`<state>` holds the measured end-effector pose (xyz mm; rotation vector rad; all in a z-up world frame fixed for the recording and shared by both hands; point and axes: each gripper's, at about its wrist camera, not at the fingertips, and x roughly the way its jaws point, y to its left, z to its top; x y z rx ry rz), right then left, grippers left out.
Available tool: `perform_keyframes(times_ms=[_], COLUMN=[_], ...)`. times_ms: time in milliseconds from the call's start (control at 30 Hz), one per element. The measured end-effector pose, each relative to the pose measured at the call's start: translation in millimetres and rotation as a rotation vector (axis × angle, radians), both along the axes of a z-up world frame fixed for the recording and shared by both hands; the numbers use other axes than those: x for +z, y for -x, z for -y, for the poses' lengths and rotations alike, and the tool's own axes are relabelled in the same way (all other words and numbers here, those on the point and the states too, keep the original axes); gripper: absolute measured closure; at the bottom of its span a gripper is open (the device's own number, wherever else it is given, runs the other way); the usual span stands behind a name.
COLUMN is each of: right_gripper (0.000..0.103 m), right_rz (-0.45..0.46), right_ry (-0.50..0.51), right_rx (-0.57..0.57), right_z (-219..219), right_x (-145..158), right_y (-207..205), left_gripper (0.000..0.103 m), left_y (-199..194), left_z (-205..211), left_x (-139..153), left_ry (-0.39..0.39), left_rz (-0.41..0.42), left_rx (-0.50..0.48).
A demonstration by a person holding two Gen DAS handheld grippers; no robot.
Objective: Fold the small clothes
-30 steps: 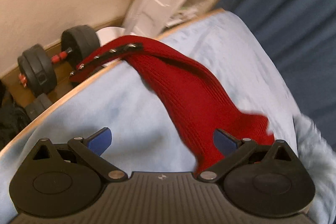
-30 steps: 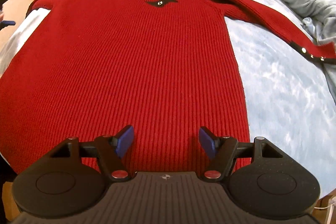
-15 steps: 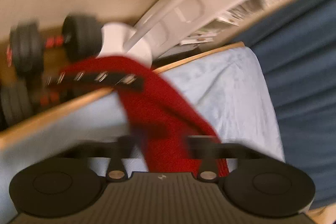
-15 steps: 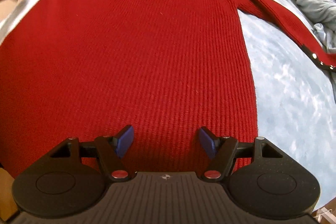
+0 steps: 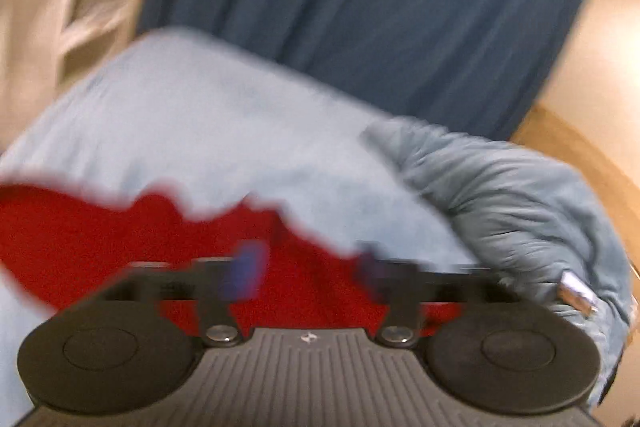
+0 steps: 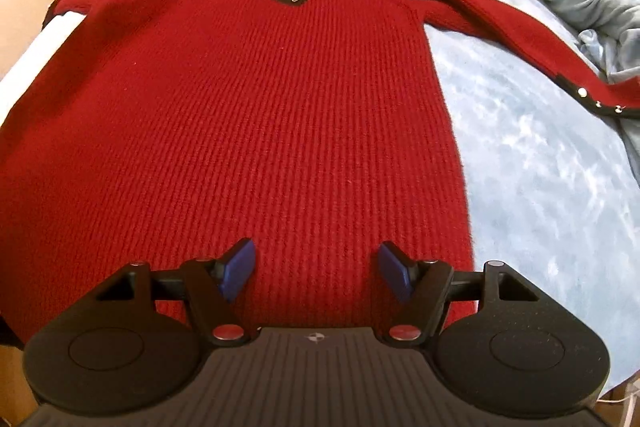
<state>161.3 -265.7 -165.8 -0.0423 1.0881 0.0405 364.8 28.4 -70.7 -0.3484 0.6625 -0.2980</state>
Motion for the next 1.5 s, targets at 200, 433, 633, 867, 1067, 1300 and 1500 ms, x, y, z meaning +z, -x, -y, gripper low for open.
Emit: perform_keyframes(times_ms=[200, 433, 633, 867, 1067, 1300, 1500], right_gripper=[0.033, 0.033, 0.032, 0.032, 0.032, 0.032, 0.032], right_rz=[-0.052, -0.051, -0.063, -0.056, -0.024, 0.02, 0.174], right_ry=[-0.014, 0.01, 0.026, 0.023, 0.007, 0.007, -0.179], right_rx=[-0.066, -0.005, 0.015, 0.015, -0.002, -0.046, -0.183], right_z=[20, -4, -12, -11, -10, 13, 40], right_x=[-15, -16, -15, -13, 0, 10, 36], right_y=[5, -4, -8, -5, -1, 0, -52], left_gripper=[0.01, 0.004, 0.061, 0.089, 0.079, 0.027, 0.018], left_y=[-14, -46, -94, -77, 17, 62, 9], left_z=[-129, -250, -258, -132, 49, 8, -76], left_x=[-62, -135, -120, -7, -19, -96, -50], left_ry=[0.015, 0.321, 0.343, -0.134, -0.415, -0.402, -0.317], left_rz=[-0.18, -0.413, -0.35, -0.03, 0.156, -0.14, -0.089], left_rx=[0.429, 0.625, 0.711, 0.498, -0.162, -0.212, 0.067])
